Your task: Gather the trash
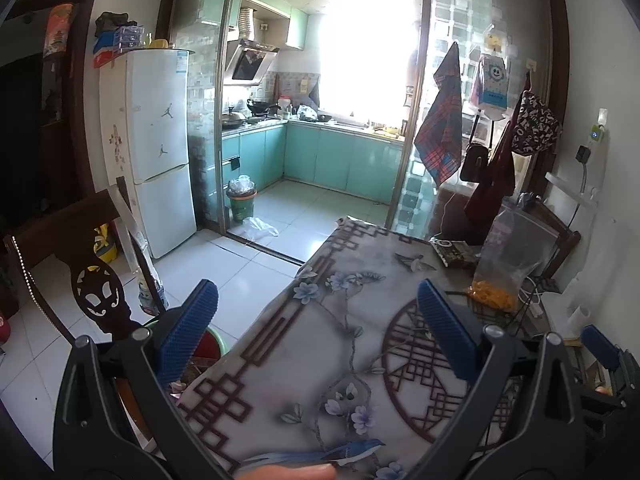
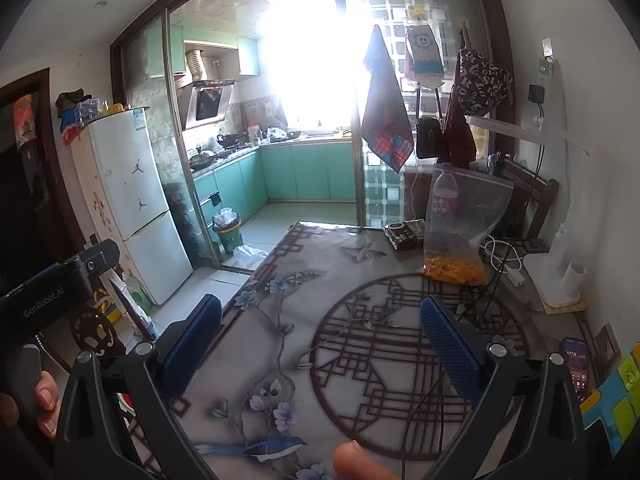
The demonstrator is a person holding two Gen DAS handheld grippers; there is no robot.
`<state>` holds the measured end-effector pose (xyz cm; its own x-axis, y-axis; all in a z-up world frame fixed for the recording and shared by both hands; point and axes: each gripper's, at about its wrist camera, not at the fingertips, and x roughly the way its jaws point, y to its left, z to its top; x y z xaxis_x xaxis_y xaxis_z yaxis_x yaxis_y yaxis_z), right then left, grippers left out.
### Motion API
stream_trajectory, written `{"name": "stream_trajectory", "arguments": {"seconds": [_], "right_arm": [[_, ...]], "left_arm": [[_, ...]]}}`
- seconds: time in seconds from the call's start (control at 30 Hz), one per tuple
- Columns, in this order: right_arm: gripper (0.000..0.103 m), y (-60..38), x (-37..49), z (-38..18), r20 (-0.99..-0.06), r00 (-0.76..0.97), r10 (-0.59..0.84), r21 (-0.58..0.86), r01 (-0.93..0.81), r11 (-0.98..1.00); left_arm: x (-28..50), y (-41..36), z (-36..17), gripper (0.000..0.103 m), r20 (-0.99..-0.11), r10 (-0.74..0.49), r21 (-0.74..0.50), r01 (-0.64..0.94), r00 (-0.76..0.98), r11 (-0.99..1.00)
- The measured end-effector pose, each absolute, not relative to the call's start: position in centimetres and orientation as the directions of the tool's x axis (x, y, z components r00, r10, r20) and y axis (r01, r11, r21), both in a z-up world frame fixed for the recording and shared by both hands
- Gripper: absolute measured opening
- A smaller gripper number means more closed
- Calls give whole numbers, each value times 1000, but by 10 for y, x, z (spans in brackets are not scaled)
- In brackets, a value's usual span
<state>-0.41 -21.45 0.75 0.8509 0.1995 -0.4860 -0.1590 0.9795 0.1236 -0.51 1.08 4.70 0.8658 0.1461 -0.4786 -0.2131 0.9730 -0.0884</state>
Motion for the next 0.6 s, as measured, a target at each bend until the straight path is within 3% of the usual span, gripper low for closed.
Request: {"name": "stream_trajectory", "arguments": {"seconds": [0.6], "right_arm": [[96, -218, 0, 9, -483, 855, 191, 124, -149, 981]], "left_arm": [[3, 13, 41, 98, -507, 154, -91, -231, 848, 969]]}}
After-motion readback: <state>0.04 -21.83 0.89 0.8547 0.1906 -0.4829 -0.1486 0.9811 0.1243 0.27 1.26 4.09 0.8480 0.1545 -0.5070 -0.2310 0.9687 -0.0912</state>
